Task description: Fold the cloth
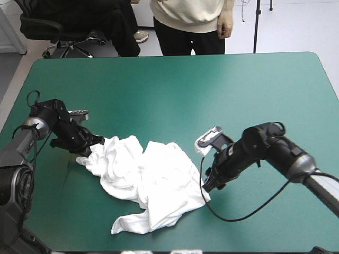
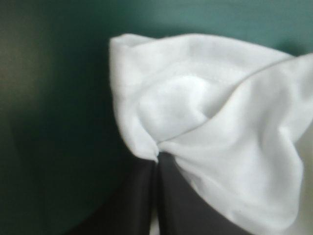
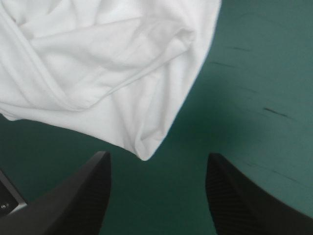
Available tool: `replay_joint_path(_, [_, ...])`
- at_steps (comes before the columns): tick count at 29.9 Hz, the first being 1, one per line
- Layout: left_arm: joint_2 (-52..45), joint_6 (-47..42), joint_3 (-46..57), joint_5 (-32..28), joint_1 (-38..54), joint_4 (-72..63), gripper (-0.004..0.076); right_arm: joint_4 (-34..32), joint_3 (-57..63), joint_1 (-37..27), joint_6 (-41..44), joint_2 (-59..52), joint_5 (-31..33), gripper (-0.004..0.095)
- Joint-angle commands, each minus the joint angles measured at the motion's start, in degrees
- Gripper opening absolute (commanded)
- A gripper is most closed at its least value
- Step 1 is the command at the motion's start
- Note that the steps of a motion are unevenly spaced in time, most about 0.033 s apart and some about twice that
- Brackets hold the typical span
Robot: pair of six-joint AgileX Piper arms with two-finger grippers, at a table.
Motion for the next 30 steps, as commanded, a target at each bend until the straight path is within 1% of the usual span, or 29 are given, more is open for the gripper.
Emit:
replay_joint_path(1, [-0.6, -0.1, -0.4, -4.1, -0.6, -3.4, -0.0015, -3.6, -0.8, 5.6, 3.9, 2.4, -2.5, 0.055])
replay_joint_path(3, [-0.6, -0.1, -0.4, -4.1, -0.6, -3.4, -0.0015, -7.6, -0.8, 8.2, 7.2, 4.3, -2.7, 0.055])
replay_joint_path(4, [-0.6, -0.1, -0.4, -4.1, -0.6, -3.4, -0.0015, -8.3, -0.8, 8.8, 7.6, 4.9, -2.7, 0.055])
replay_joint_path(7, [-0.6, -0.1, -0.4, -4.1, -0.6, -3.4, -0.0015, -7.7, -0.6, 10.2, 8.5, 7.1, -3.0, 0.055])
replay_joint_path(10, [-0.6, -0.1, -0.4, -4.1, -0.6, -3.6, -0.0015, -6.6, 0.9, 10.8, 8.5, 8.7, -4.7, 0.0543])
replay_joint_path(13, [-0.6, -0.1, -0.4, -4.1, -0.6, -3.6, -0.0015, -6.4, 2.6, 10.8, 8.9, 10.0, -5.9, 0.0464])
replay_joint_path(15, [-0.6, -0.1, -0.4, -4.2, -0.6, -3.6, -0.0015, -6.4, 3.5, 10.8, 8.8, 10.2, -6.1, 0.0316])
replay_joint_path(18, [-0.6, -0.1, -0.4, -5.0, -0.6, -3.6, -0.0015, -6.3, 4.4, 10.8, 7.2, 10.1, -6.7, 0.0006])
replay_joint_path(19, [-0.6, -0.1, -0.4, -5.3, -0.6, -3.6, -0.0015, -6.3, 4.4, 10.8, 6.8, 10.0, -6.9, -0.0008])
replay_joint_path(22, [-0.7, 0.1, -0.4, -6.1, -0.6, -3.8, -0.0015, -6.8, 4.3, 10.7, 6.8, 9.5, -8.7, -0.0003])
replay_joint_path(24, [-1.3, 0.3, -0.4, -6.6, -0.6, -4.1, -0.0015, -8.5, 4.3, 10.7, 8.5, 8.3, -9.7, -0.0003])
replay_joint_path(27, [-3.4, 0.7, -0.8, -7.6, -0.6, -5.2, -0.0015, -15.4, 3.9, 10.6, 13.8, 5.2, -9.6, -0.0003])
replay_joint_path(30, [-6.7, 0.8, -3.0, -7.8, -0.6, -5.5, -0.0015, -21.5, 2.4, 8.4, 17.5, 0.1, -8.0, -0.0003])
